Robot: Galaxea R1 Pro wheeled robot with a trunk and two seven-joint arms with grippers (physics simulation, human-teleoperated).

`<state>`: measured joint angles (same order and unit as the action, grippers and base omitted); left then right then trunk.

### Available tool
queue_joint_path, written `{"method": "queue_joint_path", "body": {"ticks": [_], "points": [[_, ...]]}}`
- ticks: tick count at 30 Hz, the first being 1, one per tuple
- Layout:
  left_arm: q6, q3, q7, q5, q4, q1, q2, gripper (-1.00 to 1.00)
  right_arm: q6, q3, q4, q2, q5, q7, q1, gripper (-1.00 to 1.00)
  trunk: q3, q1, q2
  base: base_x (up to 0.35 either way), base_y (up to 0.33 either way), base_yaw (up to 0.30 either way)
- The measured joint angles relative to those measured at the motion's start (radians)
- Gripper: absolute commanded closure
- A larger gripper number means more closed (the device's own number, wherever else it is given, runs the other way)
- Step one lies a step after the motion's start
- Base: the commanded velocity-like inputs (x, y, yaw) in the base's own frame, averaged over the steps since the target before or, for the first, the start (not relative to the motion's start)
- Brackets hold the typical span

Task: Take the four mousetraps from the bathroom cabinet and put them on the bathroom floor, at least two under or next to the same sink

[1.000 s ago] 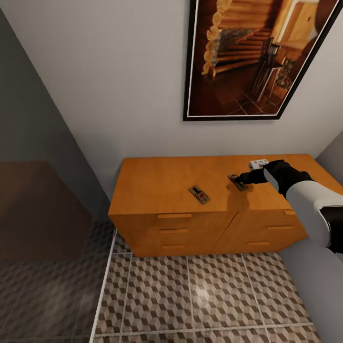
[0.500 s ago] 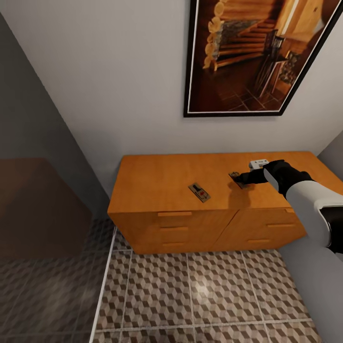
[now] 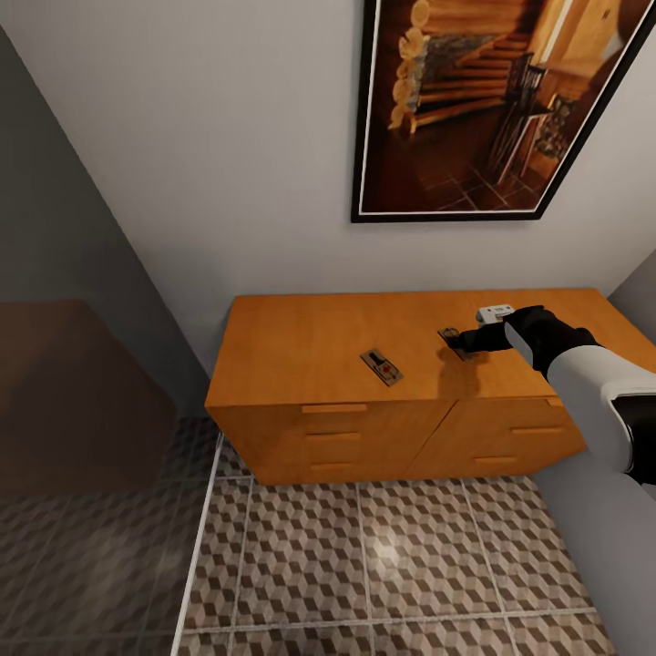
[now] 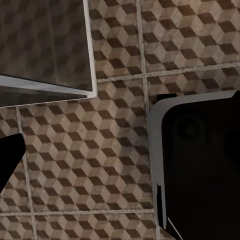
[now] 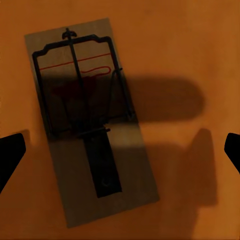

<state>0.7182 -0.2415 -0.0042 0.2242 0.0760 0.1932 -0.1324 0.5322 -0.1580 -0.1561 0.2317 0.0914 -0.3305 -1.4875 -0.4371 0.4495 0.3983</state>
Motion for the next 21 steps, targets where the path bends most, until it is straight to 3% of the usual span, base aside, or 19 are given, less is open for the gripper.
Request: {"method": "queue_joint_path", "body": {"ticks": [13, 21], "points": [[-0.001, 0.0, 0.0, 0.0, 0.0, 0.0, 0.0, -1.0, 0.0, 0.0, 0.0, 0.001, 0.001, 0.0, 0.0, -1.0, -0.004, 0.0, 0.0, -0.003, 0.0, 0.0], [0.0, 0.0, 0.0, 0.0, 0.0, 0.0, 0.001, -1.0, 0.0, 0.0, 0.001, 0.001, 0.001, 0.0, 0.0, -1.0, -0.005, 0.0, 0.0, -0.155, 0.0, 0.0]]}}
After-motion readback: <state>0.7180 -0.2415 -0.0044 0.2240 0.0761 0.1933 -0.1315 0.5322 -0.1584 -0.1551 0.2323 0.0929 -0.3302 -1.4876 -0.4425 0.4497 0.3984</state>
